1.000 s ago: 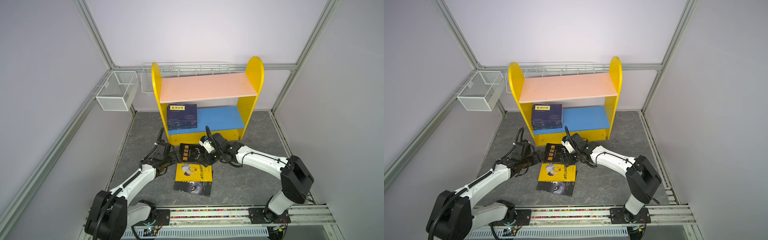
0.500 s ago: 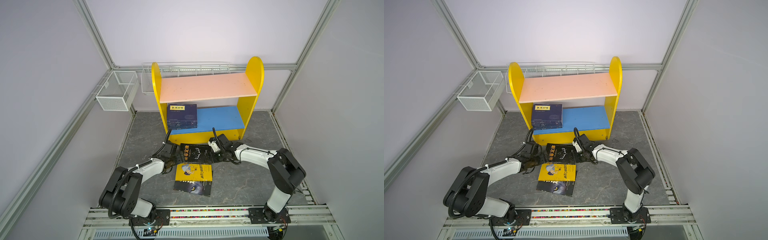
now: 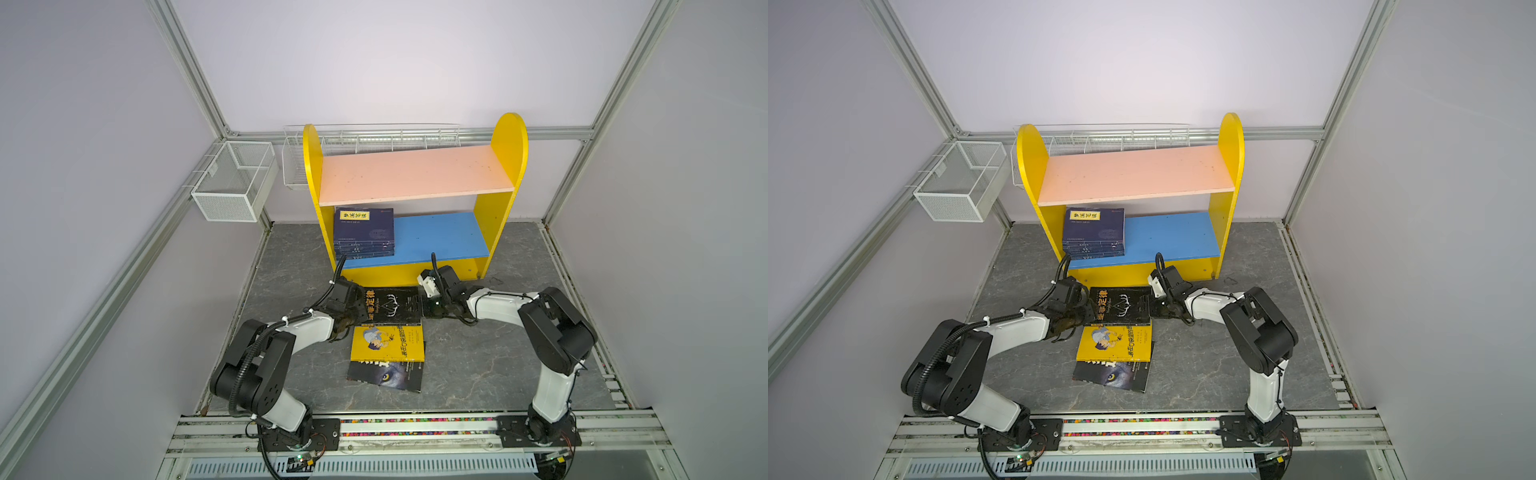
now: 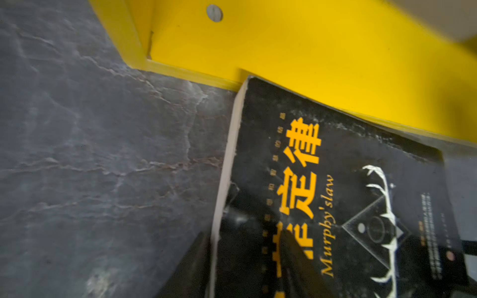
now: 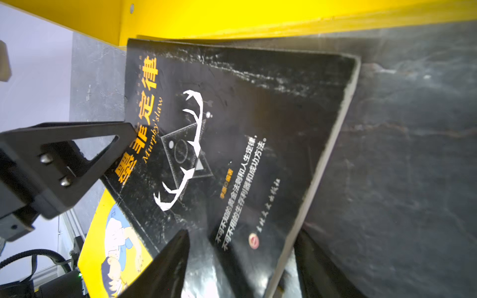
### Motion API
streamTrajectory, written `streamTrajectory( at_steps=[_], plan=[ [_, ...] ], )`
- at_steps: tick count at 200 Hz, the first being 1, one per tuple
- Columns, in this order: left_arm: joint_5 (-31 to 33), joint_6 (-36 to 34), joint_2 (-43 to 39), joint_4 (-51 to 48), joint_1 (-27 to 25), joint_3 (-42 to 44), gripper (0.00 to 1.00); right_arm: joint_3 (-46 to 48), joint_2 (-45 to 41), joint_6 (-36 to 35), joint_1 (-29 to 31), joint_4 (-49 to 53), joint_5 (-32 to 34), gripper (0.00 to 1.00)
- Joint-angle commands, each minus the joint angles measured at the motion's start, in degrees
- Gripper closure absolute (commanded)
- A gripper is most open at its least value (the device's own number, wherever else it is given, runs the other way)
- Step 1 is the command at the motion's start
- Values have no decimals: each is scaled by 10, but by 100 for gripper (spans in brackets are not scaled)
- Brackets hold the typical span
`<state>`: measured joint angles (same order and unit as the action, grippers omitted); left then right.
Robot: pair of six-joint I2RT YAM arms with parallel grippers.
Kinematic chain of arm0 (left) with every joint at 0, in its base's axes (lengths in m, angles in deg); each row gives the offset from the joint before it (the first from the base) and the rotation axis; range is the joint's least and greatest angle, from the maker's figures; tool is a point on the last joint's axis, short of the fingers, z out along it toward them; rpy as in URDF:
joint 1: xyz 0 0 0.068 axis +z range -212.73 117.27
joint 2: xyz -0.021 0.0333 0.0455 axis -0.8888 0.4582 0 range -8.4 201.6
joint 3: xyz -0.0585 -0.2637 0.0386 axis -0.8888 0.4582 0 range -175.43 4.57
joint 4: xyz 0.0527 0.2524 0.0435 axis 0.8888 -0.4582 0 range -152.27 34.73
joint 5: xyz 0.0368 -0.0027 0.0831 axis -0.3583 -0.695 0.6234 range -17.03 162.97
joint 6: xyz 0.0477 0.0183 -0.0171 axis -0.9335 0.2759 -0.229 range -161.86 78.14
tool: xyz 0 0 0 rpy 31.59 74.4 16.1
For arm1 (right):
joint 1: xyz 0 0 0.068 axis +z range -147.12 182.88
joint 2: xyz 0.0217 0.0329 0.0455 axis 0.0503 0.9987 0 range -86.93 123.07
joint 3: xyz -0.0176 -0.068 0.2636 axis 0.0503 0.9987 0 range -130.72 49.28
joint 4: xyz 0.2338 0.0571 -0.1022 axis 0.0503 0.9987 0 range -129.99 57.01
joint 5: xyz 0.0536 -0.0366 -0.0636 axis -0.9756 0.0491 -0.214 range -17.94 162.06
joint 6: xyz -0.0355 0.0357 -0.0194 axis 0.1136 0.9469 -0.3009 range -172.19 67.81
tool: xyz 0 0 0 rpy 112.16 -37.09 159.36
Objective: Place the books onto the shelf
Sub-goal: 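Grip the black book edge with the right gripper while the left pins it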
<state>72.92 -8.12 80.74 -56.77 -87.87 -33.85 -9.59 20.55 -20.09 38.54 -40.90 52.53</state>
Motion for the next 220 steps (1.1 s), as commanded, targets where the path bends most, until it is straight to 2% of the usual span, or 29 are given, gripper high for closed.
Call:
streamTrajectory(
  at_steps=[1, 36, 53, 73, 88, 103, 136, 151, 160, 179, 192, 199, 220],
  plan=[
    [-19, -13, 0, -32, -14, 8, 68, 16, -24, 24, 4, -46, -27, 38],
    [-22, -20, -23, -48, -29, 20, 82, 11, -66, 13, 5, -39, -41, 48],
    [-22, -16, -40, -55, -37, 25, 90, 14, -83, 17, 6, -46, -48, 49],
    [-28, -13, -57, -55, -47, 31, 95, 9, -96, 14, 9, -45, -55, 51],
    [-27, -10, -66, -54, -54, 32, 100, 5, -99, 20, 12, -47, -63, 56],
    [-31, -4, -75, -52, -59, 33, 100, 5, -103, 24, 16, -47, -61, 63],
    [-58, 30, -120, -18, -58, 56, 100, 20, -123, 23, 19, -40, -52, 87],
    [-71, 58, -144, -9, -58, 63, 100, 29, -144, 11, 18, -30, -59, 93],
    [-76, 65, -162, 0, -58, 70, 100, 35, -162, -2, 18, -23, -67, 93],
    [-56, 95, -209, -23, -53, 71, 77, 50, -209, -24, 16, -2, -86, 93],
    [-50, 98, -250, -39, -45, 73, 48, 55, -247, -41, 15, 26, -97, 93],
    [-46, 99, -275, -42, -41, 75, 37, 58, -267, -48, 13, 38, -104, 93],
    [-40, 109, -354, -57, -21, 88, 26, 68, -330, -50, 5, 58, -112, 93]
  ],
)
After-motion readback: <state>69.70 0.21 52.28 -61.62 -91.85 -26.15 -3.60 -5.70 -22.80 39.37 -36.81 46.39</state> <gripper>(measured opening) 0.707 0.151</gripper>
